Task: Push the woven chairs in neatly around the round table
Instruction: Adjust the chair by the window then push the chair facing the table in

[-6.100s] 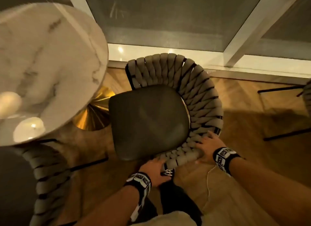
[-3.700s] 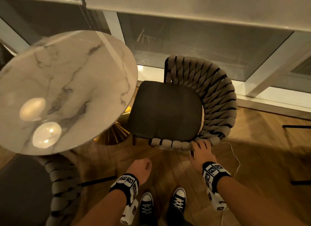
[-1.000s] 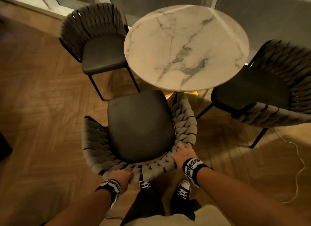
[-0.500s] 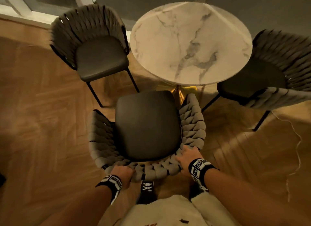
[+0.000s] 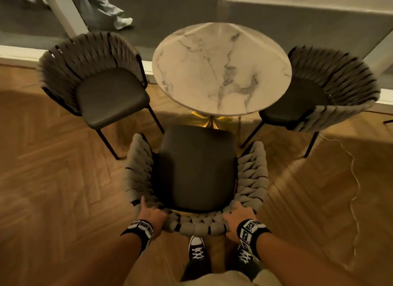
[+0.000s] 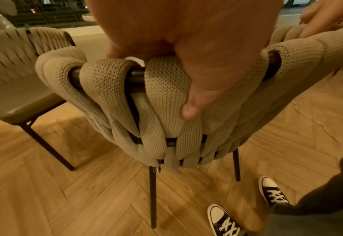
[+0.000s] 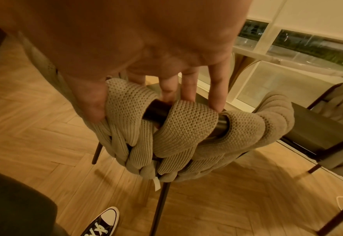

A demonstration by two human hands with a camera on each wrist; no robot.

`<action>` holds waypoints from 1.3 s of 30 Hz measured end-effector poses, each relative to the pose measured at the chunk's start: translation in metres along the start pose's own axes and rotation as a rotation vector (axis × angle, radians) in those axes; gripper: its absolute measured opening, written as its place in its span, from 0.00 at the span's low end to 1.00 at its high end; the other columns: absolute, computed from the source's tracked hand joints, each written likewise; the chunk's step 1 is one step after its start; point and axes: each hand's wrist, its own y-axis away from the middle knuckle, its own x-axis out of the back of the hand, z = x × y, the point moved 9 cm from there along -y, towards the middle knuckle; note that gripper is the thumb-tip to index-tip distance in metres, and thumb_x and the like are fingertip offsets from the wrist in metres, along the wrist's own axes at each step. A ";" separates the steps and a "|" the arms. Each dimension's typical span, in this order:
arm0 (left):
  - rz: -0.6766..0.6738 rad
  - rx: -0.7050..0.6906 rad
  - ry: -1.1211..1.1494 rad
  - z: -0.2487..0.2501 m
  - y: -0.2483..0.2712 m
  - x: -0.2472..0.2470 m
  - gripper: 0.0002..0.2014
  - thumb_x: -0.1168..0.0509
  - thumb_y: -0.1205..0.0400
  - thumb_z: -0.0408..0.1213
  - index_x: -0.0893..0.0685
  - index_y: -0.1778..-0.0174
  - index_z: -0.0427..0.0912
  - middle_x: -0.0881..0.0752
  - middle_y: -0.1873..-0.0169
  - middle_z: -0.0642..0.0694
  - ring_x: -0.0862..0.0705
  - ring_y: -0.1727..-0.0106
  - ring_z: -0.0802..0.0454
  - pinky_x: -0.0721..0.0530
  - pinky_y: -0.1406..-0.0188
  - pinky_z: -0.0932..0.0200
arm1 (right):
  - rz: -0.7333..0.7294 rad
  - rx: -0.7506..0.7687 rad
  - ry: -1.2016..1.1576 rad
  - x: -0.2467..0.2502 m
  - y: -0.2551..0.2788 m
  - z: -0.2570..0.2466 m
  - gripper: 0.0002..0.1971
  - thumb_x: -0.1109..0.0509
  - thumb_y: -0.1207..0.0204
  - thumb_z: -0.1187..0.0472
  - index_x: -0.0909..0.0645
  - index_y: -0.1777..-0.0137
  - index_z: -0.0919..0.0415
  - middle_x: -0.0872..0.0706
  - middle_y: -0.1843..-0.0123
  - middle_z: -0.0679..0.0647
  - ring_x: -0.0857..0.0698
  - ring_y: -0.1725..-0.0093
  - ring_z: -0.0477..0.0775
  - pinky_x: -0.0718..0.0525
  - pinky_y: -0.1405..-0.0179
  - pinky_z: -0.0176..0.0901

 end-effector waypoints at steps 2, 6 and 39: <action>0.012 0.041 -0.003 -0.014 -0.003 0.013 0.27 0.37 0.19 0.42 0.30 0.23 0.64 0.25 0.23 0.55 0.34 0.18 0.45 0.65 0.32 0.10 | -0.006 -0.017 -0.028 -0.003 -0.010 -0.008 0.26 0.34 0.27 0.40 0.27 0.33 0.50 0.23 0.33 0.59 0.30 0.32 0.65 0.21 0.41 0.62; 0.085 0.059 0.118 -0.043 -0.022 0.024 0.24 0.39 0.18 0.44 0.27 0.26 0.68 0.25 0.24 0.59 0.31 0.21 0.45 0.55 0.33 0.11 | 0.032 -0.064 -0.094 0.003 -0.034 -0.013 0.27 0.33 0.26 0.43 0.27 0.31 0.55 0.23 0.30 0.59 0.30 0.28 0.66 0.23 0.35 0.60; 0.132 0.013 0.287 0.014 -0.010 0.021 0.24 0.42 0.18 0.36 0.25 0.27 0.61 0.25 0.24 0.56 0.29 0.23 0.47 0.38 0.27 0.30 | -0.033 -0.166 -0.261 -0.042 -0.033 0.046 0.29 0.35 0.22 0.44 0.34 0.23 0.49 0.27 0.24 0.56 0.40 0.21 0.64 0.26 0.27 0.60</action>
